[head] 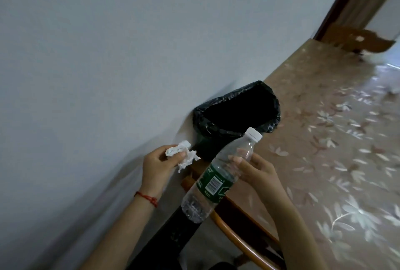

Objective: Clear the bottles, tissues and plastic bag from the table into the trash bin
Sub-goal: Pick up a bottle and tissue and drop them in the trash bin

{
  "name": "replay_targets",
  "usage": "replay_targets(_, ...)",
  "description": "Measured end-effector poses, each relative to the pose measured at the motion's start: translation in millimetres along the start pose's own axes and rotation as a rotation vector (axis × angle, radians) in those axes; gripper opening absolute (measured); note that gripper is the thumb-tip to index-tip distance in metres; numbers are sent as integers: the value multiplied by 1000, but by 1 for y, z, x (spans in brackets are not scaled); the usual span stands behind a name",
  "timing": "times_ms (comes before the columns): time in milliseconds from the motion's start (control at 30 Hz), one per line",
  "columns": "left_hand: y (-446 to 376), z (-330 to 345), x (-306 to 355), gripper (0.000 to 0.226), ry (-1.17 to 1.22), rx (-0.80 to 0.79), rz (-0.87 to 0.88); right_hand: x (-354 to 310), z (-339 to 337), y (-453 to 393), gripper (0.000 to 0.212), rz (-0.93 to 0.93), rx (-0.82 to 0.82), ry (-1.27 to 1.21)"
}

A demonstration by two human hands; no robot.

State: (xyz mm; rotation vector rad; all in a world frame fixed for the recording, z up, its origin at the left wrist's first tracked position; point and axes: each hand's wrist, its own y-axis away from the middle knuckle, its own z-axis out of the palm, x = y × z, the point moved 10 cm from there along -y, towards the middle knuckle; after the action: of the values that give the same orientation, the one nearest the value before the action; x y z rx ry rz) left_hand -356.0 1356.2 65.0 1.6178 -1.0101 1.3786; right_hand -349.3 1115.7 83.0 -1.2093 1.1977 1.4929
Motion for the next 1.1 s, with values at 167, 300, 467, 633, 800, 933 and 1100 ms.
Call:
replay_targets(167,-13,29,5,20,-26,-145,13,-1,-16,10,32,4,125,-42)
replay_targets(300,-17,46,4,18,-5,-208,7,-11,-31,8,26,-15,182,-32)
replay_targets(467,-24,57,0,17,19,-213,-24,-37,-50,-9,18,-60,204,-10)
replay_targets(633,-28,59,-4,10,12,-197,-29,-71,-68,-33,10,-105,247,33)
replay_targets(800,-26,60,-3,10,14,-195,-19,-112,-70,-52,35,-160,200,78)
replay_targets(933,-26,61,-5,18,26,-186,-35,-133,-74,-70,35,-162,186,27)
replay_targets(1100,-26,62,-6,21,-6,-172,-25,-137,-94,-103,32,-138,291,-1)
